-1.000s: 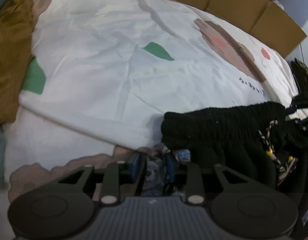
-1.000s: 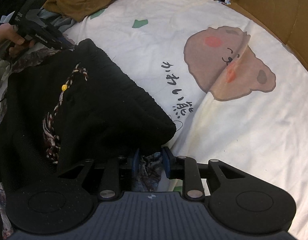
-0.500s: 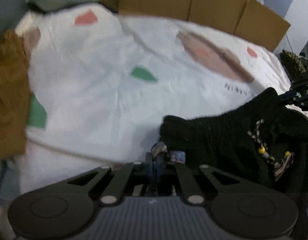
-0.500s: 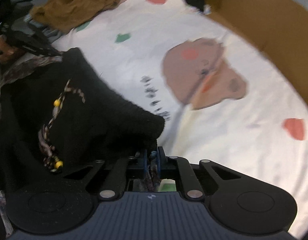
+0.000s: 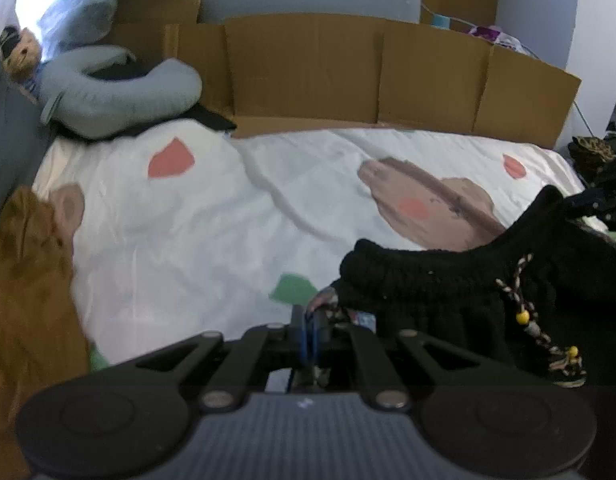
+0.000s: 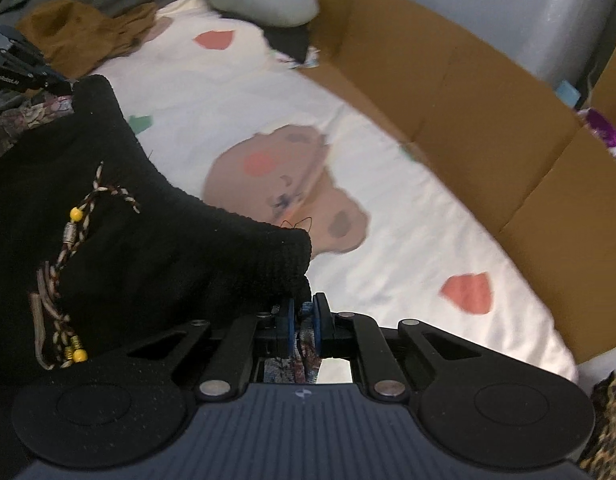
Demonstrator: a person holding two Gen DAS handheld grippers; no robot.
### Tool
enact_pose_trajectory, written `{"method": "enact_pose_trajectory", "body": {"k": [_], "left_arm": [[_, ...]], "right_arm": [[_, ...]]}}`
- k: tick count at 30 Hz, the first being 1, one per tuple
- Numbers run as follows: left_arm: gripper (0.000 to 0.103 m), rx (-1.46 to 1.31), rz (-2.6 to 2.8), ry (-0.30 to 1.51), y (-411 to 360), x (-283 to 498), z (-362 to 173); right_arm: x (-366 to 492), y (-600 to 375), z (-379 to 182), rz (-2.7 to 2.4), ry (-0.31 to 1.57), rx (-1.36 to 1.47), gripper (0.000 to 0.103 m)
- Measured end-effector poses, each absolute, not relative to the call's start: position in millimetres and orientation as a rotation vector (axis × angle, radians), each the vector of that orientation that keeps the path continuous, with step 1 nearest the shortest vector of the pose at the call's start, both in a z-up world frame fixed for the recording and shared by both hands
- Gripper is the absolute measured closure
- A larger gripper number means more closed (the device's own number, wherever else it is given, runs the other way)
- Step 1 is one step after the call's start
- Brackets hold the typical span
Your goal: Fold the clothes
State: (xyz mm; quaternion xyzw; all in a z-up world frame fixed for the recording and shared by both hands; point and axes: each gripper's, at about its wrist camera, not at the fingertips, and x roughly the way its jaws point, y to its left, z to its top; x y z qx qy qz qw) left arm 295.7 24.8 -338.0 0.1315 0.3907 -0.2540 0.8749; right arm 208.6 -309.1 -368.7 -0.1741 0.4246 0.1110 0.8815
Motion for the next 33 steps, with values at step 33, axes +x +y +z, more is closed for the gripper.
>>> {"method": "enact_pose_trajectory", "body": {"k": [33], "left_arm": [[0.100,0.437,-0.388,0.695,-26,489,-306]], "right_arm": [[415,-317,-334,0.064,0.750,-0.645,0.096]]}}
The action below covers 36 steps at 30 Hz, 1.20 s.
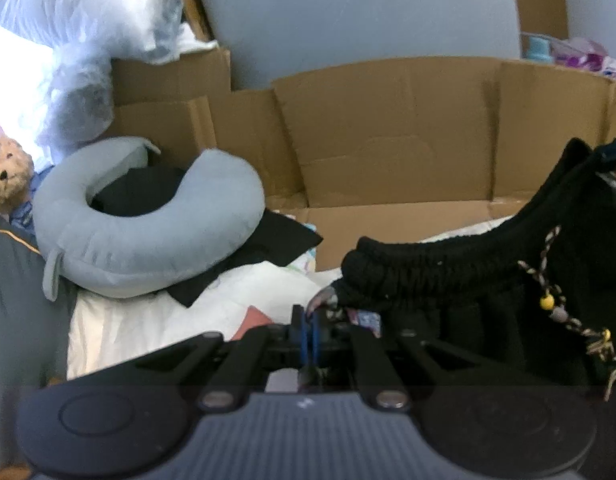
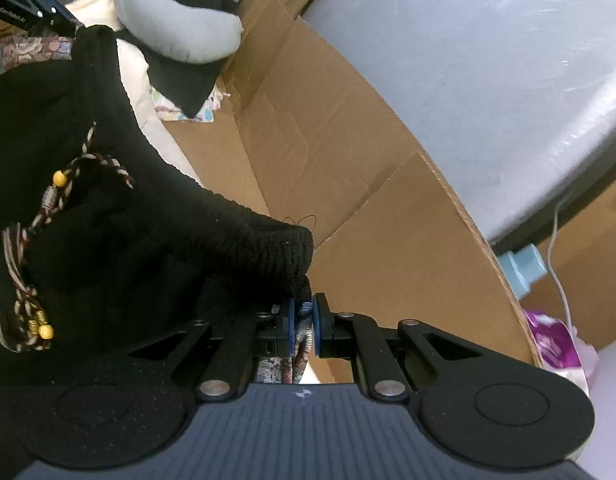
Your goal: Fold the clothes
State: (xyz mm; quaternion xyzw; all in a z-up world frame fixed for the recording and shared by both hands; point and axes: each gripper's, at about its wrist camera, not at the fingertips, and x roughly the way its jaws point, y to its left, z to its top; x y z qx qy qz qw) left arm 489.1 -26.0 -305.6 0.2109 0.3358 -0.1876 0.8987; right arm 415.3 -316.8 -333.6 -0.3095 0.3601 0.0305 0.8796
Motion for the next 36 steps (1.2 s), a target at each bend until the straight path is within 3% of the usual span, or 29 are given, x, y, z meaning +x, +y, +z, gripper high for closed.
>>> {"method": "enact_pose_trajectory", "body": {"k": [7,10,12,15,19,27,36], "left_arm": [[0.094,0.433,-0.328,0.856,-41,507,-357],[0.089,0.434,-0.279,0.907,-43,504,-373],[0.083,0.415,-0.283,0.911,-40,498,-374],[0.080,0.407,-0.295,0.904,-37,489,-367],[0.079,0.408,-0.325,0.903,-35,476,-352],[0.068,0.303,-0.376,0.890,-39,453,-326],[0.068,0.306,-0.453,0.882,-54,415,-324]], "right_arm": [[440,-329,-366,0.038,0.860,-0.531,0.092],[447,-334,-384,0.026,0.925,-0.468,0.084],[445,-341,-389,0.026,0.950,-0.419,0.068],[433,-353,-385,0.040,0.960,-0.336,0.062],[414,-367,-378,0.059,0.973,-0.246,0.061],[388,-380,-367,0.065,0.971,-0.146,0.060],[347,-396,-354,0.021,0.942,-0.023,0.060]]}}
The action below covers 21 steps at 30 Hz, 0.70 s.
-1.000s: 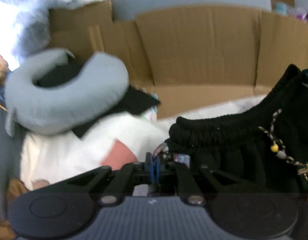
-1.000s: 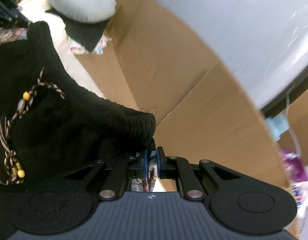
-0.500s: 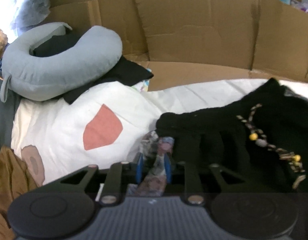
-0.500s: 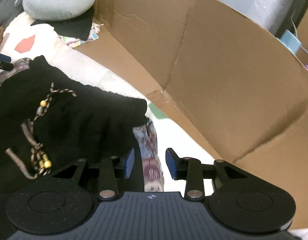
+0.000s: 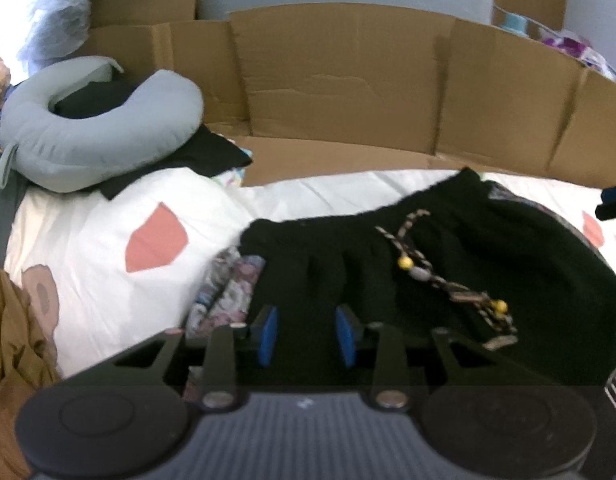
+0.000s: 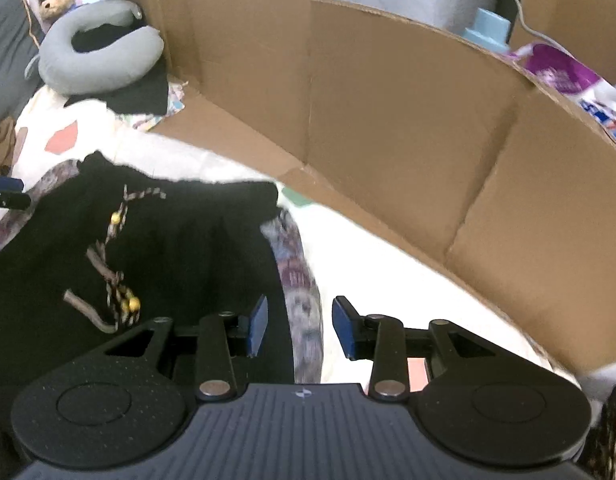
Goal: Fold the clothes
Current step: 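Lower the black shorts onto the duvet and open both tools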
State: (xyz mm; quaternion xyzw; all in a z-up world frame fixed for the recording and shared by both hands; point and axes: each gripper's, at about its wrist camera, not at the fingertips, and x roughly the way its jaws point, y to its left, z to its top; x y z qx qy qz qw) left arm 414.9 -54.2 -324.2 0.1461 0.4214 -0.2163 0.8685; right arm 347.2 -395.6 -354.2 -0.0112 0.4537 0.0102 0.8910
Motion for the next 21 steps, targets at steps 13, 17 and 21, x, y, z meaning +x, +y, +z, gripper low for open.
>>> {"method": "enact_pose_trajectory", "body": {"k": [13,17,21], "left_arm": [[0.062,0.128,-0.412,0.910,-37,337,-281],[0.059,0.092,-0.420,0.903,-34,311,-271],[0.059,0.099,-0.529,0.943,-29,284,-274]], "right_arm": [[246,-385,-325,0.074,0.922,0.103,0.060],[215,-392,-316,0.052,0.906,0.150,0.060],[191,-399,-320,0.021,0.916,0.168,0.060]]}}
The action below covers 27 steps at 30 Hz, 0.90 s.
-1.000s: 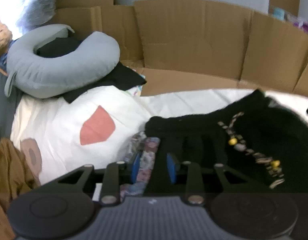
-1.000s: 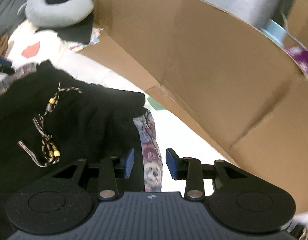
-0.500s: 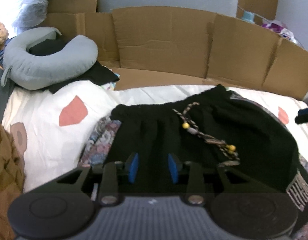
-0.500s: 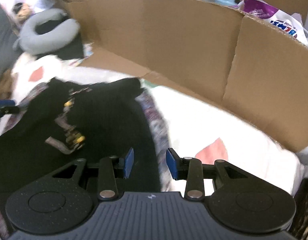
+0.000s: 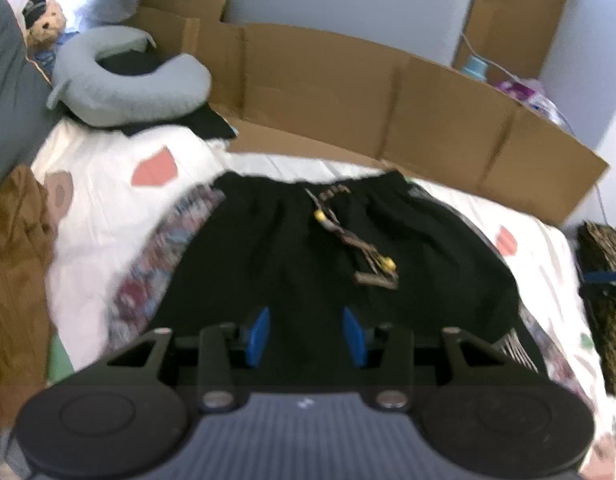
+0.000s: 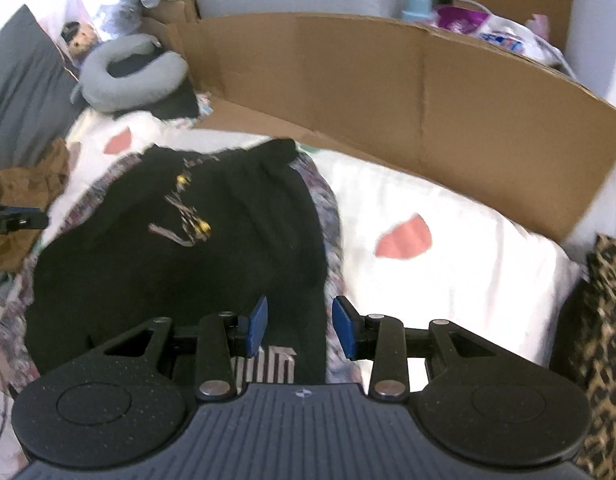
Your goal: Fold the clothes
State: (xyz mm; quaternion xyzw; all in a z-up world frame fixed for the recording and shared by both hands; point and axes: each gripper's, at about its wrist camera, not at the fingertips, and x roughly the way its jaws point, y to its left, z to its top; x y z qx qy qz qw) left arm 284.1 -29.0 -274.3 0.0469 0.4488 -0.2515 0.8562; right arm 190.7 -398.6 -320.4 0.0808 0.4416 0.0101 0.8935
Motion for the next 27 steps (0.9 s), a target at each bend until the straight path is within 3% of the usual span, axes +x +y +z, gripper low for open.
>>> {"method": "enact_pose_trajectory", "body": {"k": [8,15,27], "left_arm": [[0.061,-0.001,-0.607,1.030,-14,224,-294],[0.077,0.045,-0.734,1.049,-31,192,-307],[0.076,0.191,-0.853,1.047,-74,166,-341]], "right_arm": [[151,-406,-341,-0.040,0.959,0.219,0.060],[126,-409,-353,-0.076,0.993,0.208,0.060],[83,-412,-387,-0.111,1.089,0.217,0.060]]}}
